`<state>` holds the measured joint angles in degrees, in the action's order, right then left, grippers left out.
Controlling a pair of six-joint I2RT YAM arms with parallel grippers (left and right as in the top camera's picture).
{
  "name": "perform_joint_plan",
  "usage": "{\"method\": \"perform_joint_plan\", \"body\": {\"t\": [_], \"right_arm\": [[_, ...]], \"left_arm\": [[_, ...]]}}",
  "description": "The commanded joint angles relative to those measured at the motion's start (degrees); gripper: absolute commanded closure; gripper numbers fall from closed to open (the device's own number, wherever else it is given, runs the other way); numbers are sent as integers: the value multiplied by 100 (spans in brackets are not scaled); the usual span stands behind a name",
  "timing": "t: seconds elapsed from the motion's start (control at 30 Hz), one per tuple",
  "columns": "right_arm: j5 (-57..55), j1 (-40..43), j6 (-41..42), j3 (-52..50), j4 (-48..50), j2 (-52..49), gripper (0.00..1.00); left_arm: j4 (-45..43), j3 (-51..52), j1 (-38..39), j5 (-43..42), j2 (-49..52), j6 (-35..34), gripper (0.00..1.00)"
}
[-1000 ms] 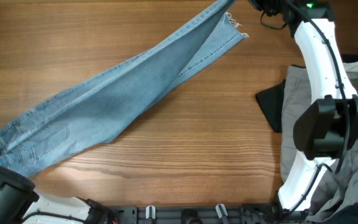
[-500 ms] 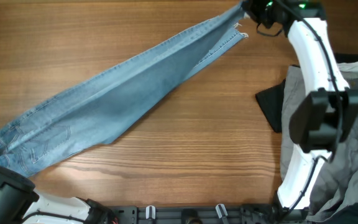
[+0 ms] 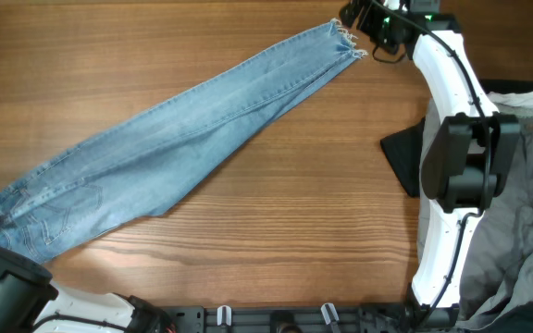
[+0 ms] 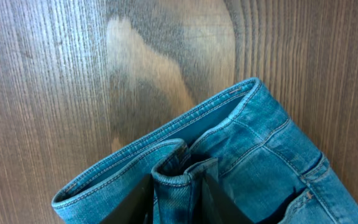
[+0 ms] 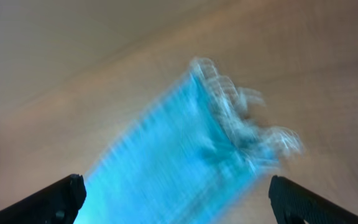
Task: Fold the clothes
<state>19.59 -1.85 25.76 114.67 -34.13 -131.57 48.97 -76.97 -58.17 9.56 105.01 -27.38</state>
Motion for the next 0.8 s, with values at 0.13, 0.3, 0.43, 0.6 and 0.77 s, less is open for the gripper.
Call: {"method": "perform_joint_plan", "body": {"t": [0.13, 0.3, 0.43, 0.6, 0.77], "right_arm": [[-1322, -138, -1519, 63, -1904, 789, 0], [-1088, -160, -1526, 61, -2337, 1294, 0], [-772, -197, -1499, -4, -2107, 1200, 0], [-774, -225, -1307, -4, -1902, 1047, 0], [-774, -216, -756, -4, -1897, 708, 3]], "left_arm": [[-103, 22, -44, -120, 70, -11, 73], [-330, 22, -46, -337, 70, -11, 17], [-319, -22, -46, -363, 52, 44, 0], [306, -498, -46, -535, -236, 166, 39], [1213, -557, 13, -1733, -546, 162, 96]]}}
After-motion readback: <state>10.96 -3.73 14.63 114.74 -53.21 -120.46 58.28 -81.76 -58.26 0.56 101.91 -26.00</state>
